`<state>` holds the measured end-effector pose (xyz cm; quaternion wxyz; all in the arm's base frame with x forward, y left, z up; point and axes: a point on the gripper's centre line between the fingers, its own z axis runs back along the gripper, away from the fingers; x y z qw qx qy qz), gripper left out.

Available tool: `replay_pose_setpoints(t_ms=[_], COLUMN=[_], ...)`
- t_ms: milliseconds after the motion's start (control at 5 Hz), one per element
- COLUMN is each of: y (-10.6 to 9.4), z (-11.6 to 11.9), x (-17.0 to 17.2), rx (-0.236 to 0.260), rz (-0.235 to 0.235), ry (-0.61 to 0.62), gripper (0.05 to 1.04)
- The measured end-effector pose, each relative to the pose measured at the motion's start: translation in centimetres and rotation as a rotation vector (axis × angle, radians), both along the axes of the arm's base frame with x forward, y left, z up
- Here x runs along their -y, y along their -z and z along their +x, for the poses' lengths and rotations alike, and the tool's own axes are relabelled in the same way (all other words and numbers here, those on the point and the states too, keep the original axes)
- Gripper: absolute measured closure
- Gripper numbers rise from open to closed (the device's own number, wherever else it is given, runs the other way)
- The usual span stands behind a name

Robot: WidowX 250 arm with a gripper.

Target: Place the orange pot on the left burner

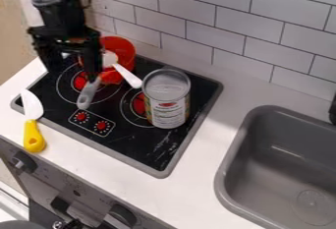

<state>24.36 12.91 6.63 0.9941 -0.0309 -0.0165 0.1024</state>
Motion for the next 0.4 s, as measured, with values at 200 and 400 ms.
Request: replay_pose_setpoints(t_ms=[200,400], y=[0.6,1.5], z=[-1.1,-1.9], x=[2.2,5.5], rx=[0.008,0.023], rz=[0.006,0.013], ry=[0.054,0.117], gripper=[0.084,0.084])
